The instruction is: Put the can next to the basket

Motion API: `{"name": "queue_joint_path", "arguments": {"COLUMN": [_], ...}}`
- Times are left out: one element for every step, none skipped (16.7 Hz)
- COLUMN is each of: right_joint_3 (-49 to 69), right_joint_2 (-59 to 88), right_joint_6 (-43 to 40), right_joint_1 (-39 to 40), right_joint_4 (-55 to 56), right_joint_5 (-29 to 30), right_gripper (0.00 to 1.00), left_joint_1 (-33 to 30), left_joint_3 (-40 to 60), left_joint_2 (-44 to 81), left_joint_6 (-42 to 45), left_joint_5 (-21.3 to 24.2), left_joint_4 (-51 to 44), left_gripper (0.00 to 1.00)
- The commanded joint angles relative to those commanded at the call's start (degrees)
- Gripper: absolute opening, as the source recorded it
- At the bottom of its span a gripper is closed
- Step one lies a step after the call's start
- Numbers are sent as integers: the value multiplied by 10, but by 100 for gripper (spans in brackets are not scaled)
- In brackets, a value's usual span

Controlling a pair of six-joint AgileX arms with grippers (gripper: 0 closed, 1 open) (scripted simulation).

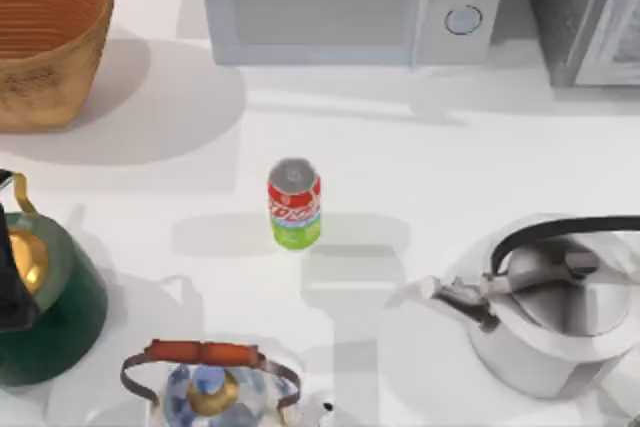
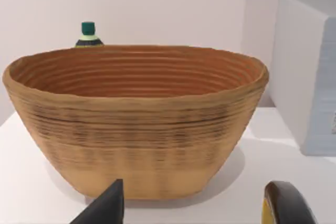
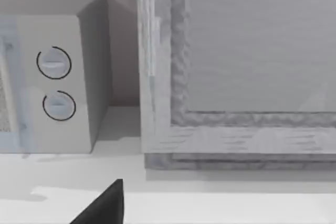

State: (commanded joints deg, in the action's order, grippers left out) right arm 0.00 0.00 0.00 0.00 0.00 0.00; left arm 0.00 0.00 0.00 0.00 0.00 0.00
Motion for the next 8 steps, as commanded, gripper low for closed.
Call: {"name": "queue_joint_path", "arguments": {"right_joint_3": [0, 0, 0, 0, 0, 0, 0, 0], "right_joint_2": [0, 0, 0, 0, 0, 0, 0, 0], "right_joint_6": [0, 0, 0, 0, 0, 0, 0, 0], "right_joint_1": [0, 0, 0, 0, 0, 0, 0, 0], "right_joint_4": [0, 0, 0, 0, 0, 0, 0, 0], "right_joint_5": [0, 0, 0, 0, 0, 0, 0, 0], "right_gripper": [100, 100, 100, 100, 100, 100, 100, 100], "left_joint_1": [0, 0, -2, -6, -12, -20, -29, -40], "left_joint_3": [0, 0, 6, 17, 35, 58, 87, 122], "left_joint_2": [0, 0, 6, 17, 35, 59, 88, 124], "left_joint_6": [0, 0, 1, 2, 4, 6, 10, 13], "left_joint_5": [0, 0, 0, 0, 0, 0, 0, 0], "left_joint_4": [0, 0, -5, -14, -28, -46, -68, -93], "left_gripper": [100, 100, 100, 100, 100, 100, 100, 100]}}
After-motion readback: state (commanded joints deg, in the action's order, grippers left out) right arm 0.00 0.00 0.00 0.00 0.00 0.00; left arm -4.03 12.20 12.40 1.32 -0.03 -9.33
